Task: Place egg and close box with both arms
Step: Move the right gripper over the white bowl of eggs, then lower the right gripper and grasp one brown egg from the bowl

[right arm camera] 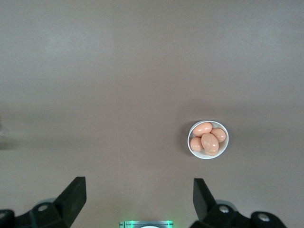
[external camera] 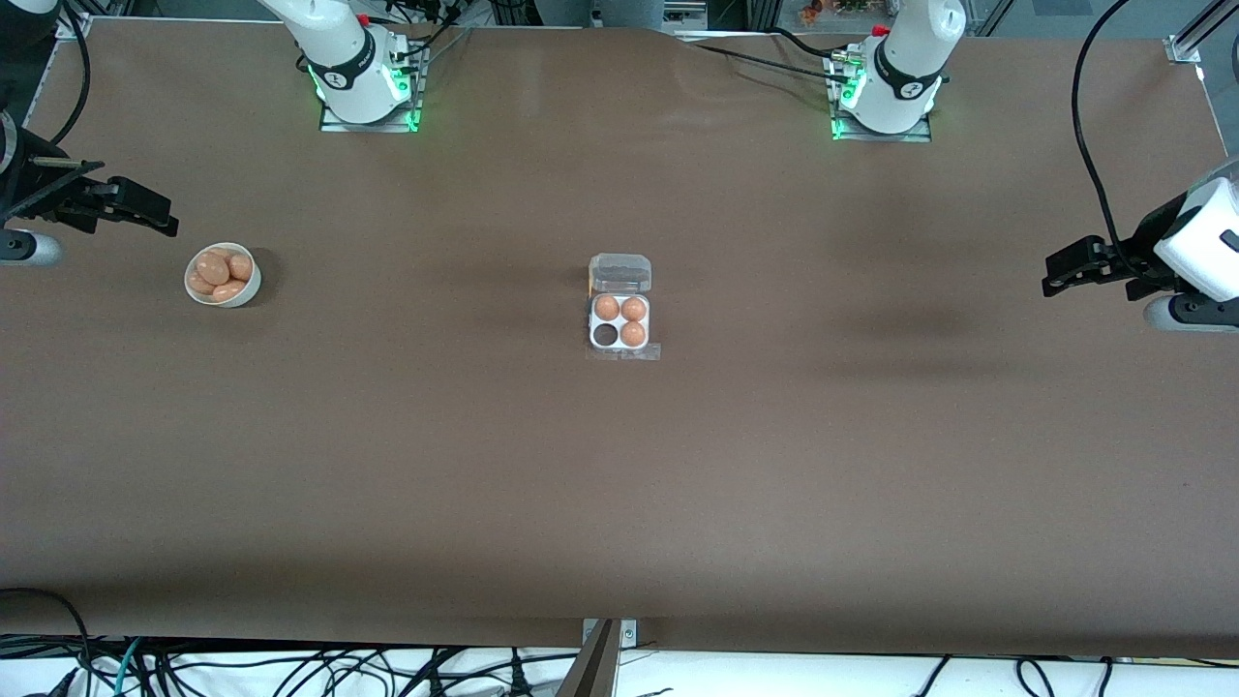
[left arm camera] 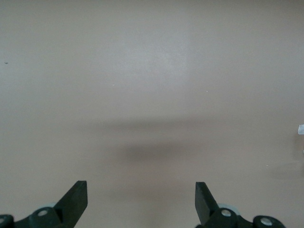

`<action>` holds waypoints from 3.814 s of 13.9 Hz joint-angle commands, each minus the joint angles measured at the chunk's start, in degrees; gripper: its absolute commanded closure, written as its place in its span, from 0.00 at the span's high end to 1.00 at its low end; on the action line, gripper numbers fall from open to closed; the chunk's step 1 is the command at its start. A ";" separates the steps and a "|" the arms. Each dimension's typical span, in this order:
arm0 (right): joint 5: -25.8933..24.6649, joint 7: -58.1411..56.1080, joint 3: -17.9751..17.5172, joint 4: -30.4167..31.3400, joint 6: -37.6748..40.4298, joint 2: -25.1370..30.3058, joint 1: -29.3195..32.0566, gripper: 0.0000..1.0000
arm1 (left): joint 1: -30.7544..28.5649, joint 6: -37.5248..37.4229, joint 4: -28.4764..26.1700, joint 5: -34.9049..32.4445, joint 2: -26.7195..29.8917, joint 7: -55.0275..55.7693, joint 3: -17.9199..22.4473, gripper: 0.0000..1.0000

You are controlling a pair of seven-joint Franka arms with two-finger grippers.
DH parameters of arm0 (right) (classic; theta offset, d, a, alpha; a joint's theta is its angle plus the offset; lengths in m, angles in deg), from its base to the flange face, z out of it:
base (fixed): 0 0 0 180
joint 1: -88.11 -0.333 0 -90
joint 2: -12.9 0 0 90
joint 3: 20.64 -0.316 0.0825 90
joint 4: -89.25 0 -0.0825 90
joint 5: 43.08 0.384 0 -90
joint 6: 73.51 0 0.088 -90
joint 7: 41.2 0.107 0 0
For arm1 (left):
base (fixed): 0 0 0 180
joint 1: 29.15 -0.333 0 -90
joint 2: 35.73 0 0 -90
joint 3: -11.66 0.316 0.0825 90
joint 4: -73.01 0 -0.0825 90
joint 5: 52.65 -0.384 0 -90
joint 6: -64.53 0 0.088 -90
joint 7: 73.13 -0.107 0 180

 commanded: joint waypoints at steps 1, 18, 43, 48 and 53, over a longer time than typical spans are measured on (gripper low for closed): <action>-0.16 0.59 -0.71 -0.10 0.64 0.59 0.72 1.00 | -0.40 -0.26 0.07 0.28 0.64 -0.23 -0.59 1.00; -0.95 -1.43 -0.10 6.73 -5.93 -0.47 1.16 1.00 | -0.31 -0.26 0.51 0.37 0.20 -0.41 -0.50 1.00; -0.51 -32.19 19.68 38.14 -43.48 -8.72 0.20 1.00 | 0.39 -0.26 0.51 0.72 -0.23 -0.23 -0.59 1.00; -0.33 -32.37 19.68 37.43 -43.22 -11.09 -1.39 1.00 | 0.31 -0.26 0.51 0.63 -0.23 -0.23 -0.50 1.00; -0.33 -34.46 19.68 37.52 -42.78 -12.77 -1.39 1.00 | 0.31 -0.26 0.60 0.63 -0.23 -0.23 -0.50 1.00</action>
